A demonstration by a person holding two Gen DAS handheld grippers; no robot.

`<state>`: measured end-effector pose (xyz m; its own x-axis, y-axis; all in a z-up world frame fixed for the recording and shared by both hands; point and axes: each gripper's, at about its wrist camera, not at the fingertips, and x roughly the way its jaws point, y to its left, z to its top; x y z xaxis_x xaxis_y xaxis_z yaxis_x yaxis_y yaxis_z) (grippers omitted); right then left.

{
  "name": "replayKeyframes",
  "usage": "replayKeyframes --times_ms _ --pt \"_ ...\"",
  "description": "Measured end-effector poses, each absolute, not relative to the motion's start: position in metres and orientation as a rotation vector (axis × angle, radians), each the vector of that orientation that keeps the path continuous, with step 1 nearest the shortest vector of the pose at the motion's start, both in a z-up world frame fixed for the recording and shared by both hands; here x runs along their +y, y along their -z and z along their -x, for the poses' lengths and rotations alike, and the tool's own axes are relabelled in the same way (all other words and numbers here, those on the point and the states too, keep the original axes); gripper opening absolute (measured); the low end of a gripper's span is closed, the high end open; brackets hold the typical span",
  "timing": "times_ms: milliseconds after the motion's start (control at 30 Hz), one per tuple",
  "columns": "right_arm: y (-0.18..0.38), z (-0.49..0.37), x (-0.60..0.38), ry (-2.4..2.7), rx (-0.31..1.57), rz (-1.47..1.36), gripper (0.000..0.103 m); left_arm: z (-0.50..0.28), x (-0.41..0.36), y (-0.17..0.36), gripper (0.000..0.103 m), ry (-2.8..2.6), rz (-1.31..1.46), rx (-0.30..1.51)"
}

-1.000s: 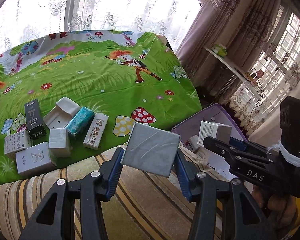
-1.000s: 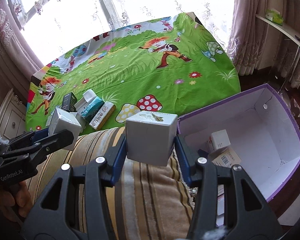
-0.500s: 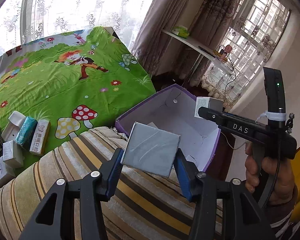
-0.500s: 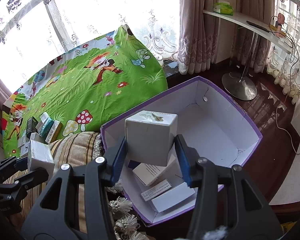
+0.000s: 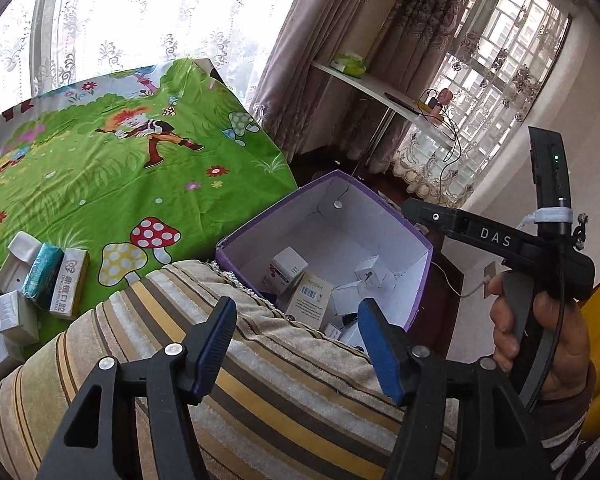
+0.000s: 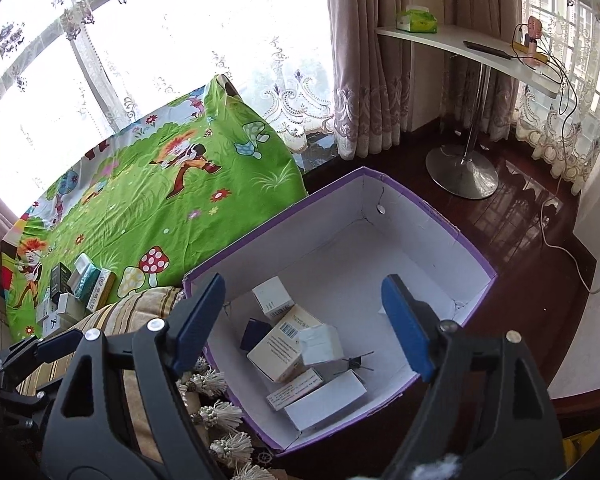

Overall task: Organize rigid objects
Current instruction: 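Carry both cube boxes into the purple storage box and release them, then move both open tools back to the pile of boxes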

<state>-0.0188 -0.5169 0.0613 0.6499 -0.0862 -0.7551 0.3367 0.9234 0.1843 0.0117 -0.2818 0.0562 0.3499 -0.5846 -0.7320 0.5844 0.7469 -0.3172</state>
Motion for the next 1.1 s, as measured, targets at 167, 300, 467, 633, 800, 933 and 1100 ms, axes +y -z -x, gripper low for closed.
replayKeyframes --times_ms 167,300,467,633,800,933,1100 --pt "-0.063 0.019 -0.512 0.233 0.826 -0.31 0.083 -0.013 -0.279 -0.057 0.064 0.751 0.01 0.944" --pt "-0.064 0.015 -0.503 0.22 0.83 -0.272 0.083 -0.013 -0.275 -0.058 0.064 0.743 0.02 0.937" --pt "-0.065 0.013 -0.492 0.177 0.828 -0.262 0.083 -0.016 -0.266 -0.06 0.064 0.724 0.041 0.93" --pt "-0.067 0.011 -0.484 0.159 0.834 -0.257 0.083 -0.02 -0.253 -0.062 0.064 0.699 0.072 0.922" --pt "-0.068 0.009 -0.477 0.141 0.839 -0.25 0.083 -0.028 -0.23 -0.066 0.064 0.645 0.112 0.905" --pt "-0.068 0.007 -0.472 0.127 0.842 -0.243 0.083 -0.036 -0.206 -0.068 0.064 0.592 0.163 0.899" --pt "-0.069 0.006 -0.465 0.112 0.842 -0.234 0.083 -0.046 -0.174 -0.07 0.064 0.516 0.218 0.882"
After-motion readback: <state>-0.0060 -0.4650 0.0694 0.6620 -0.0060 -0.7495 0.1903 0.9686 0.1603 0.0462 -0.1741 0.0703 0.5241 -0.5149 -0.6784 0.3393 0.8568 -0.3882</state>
